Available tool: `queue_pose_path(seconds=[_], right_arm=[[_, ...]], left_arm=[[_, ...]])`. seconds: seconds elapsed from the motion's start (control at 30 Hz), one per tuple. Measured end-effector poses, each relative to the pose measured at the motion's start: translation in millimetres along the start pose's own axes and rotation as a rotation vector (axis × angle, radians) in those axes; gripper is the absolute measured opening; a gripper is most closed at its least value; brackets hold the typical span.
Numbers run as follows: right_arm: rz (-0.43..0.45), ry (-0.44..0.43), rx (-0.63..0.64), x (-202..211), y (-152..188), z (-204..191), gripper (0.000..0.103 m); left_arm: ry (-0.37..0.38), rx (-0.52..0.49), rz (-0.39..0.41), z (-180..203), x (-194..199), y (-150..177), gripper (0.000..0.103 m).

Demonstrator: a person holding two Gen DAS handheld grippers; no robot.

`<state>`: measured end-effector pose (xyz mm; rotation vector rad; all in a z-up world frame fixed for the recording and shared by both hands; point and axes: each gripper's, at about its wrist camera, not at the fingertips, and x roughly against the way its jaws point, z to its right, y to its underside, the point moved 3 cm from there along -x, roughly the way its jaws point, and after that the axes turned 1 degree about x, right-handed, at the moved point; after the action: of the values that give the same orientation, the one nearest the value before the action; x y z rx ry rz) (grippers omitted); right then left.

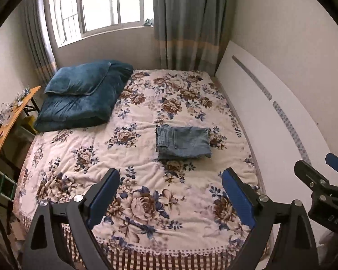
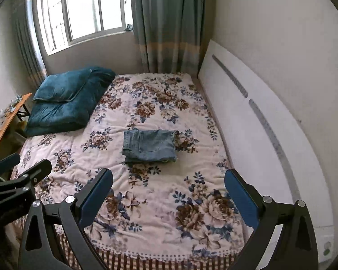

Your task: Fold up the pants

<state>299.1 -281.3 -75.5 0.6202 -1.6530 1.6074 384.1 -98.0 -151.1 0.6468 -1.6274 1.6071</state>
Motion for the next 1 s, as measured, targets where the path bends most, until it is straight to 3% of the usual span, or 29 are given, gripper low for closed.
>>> queue_pose_path(seconds=[0.23,0.43,0.73,1.0], right_arm=[[0.02,-0.018,0.002,64.9,9.6,1.3,0.101],[0.021,-0.044,0.012,87.7,8.6,-1.5,0.101],[-0.019,-0.056,0.01,72.5,-30.0,-0.5,0.101],[-0.107,-0.071,-0.014,33.3,-45.1,3.7,0.101]], left_arm=[[-0.007,-0.009,0.037,-1.0,48.4,5.0,0.093],[-0.02,-0.023,0.055,-2.6,64.9,-0.4,0.093],[-0.048,-0.018,-0.021,-4.0,51.3,-17.0,0.093],[-0.07,0.008,-0.05,-10.5,34.4,-32.7,0.093]])
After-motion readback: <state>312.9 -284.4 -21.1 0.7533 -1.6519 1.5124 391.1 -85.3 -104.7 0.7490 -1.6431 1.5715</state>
